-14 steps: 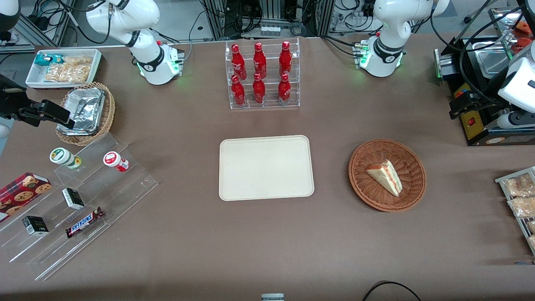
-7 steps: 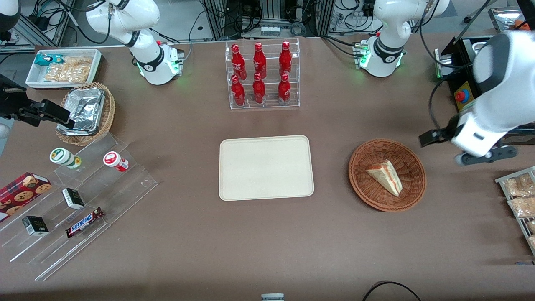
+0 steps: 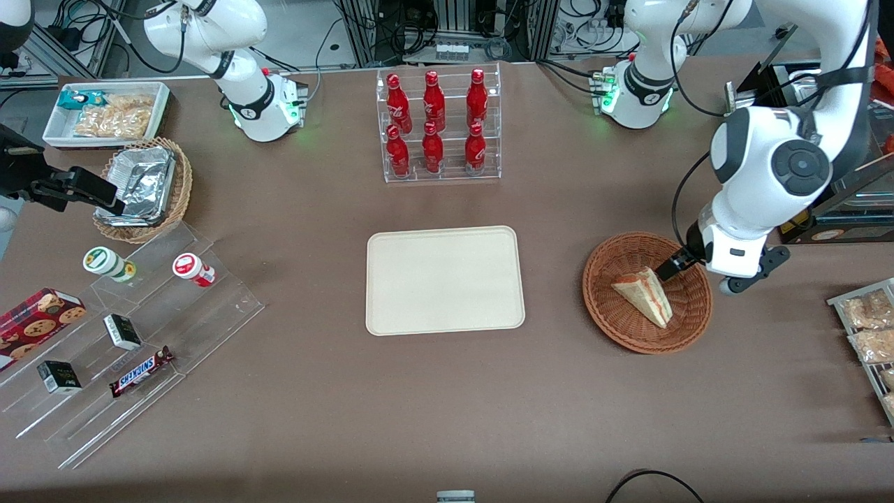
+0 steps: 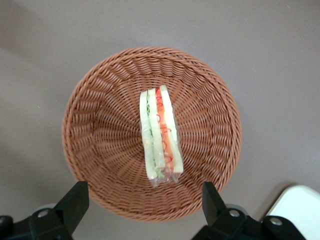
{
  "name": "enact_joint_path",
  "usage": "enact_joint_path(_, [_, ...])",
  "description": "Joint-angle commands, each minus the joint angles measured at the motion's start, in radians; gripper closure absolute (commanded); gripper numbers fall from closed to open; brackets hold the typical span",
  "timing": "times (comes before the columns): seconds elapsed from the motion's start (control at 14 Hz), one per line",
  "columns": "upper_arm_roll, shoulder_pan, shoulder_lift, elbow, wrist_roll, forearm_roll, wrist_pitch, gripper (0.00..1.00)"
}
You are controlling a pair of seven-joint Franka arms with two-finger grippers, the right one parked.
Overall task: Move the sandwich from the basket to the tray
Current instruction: 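Lower the left gripper and close it on the wrapped sandwich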
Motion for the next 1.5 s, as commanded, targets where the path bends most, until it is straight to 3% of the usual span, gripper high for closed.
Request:
enact_joint_path(0.0, [-0.005, -0.001, 0.008, -0.071, -0.133, 0.016, 0.114, 0.0])
enact_joint_path(0.93, [-0.031, -0.001, 0.189, -0.091, -0.185, 0.016, 0.293, 0.01])
enact_joint_path(1.0, [-0.031, -0.001, 0.198, -0.09, -0.185, 0.014, 0.293, 0.1])
enact_joint_path(1.07, [-0.031, 0.001, 0.204, -0.088, -0.185, 0.014, 0.294, 0.28])
enact_joint_path(1.21, [-0.03, 0.002, 0.207, -0.087, -0.178, 0.016, 0.293, 0.76])
enact_joint_path(1.29, [-0.028, 0.002, 0.206, -0.085, -0.172, 0.016, 0.29, 0.86])
enact_joint_path(1.43, [-0.027, 0.006, 0.178, -0.067, -0.172, 0.017, 0.268, 0.91])
